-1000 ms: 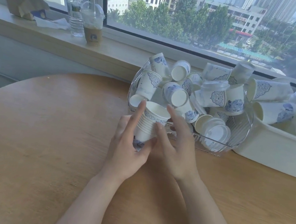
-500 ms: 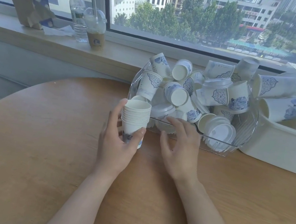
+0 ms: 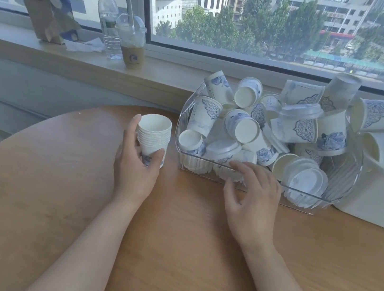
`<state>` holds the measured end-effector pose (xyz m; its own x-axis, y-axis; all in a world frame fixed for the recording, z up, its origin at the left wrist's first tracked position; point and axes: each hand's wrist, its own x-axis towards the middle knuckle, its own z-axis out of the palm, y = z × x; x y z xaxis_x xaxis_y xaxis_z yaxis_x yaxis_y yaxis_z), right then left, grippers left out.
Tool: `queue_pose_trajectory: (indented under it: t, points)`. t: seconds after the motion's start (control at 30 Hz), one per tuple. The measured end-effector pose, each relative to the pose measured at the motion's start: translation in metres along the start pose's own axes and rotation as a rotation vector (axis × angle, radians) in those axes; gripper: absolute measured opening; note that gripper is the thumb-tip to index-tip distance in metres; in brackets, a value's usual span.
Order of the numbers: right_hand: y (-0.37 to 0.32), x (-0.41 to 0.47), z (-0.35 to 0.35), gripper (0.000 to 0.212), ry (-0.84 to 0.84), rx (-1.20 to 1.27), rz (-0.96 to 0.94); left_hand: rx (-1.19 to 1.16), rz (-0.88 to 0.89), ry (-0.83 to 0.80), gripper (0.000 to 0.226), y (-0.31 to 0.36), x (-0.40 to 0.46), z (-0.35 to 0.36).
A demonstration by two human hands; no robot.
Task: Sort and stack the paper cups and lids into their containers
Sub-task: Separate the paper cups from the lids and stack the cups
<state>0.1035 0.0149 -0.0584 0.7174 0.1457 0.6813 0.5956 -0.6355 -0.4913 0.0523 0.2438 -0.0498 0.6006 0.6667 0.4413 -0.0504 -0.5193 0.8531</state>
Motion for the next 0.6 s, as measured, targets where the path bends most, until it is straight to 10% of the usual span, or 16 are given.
queue_pose_trajectory:
  t: [0.6]
  points:
    - [-0.018, 0.032, -0.022, 0.041, 0.115, 0.141, 0.07, 0.033, 0.072, 0.04, 0.093, -0.003, -0.011, -0.005]
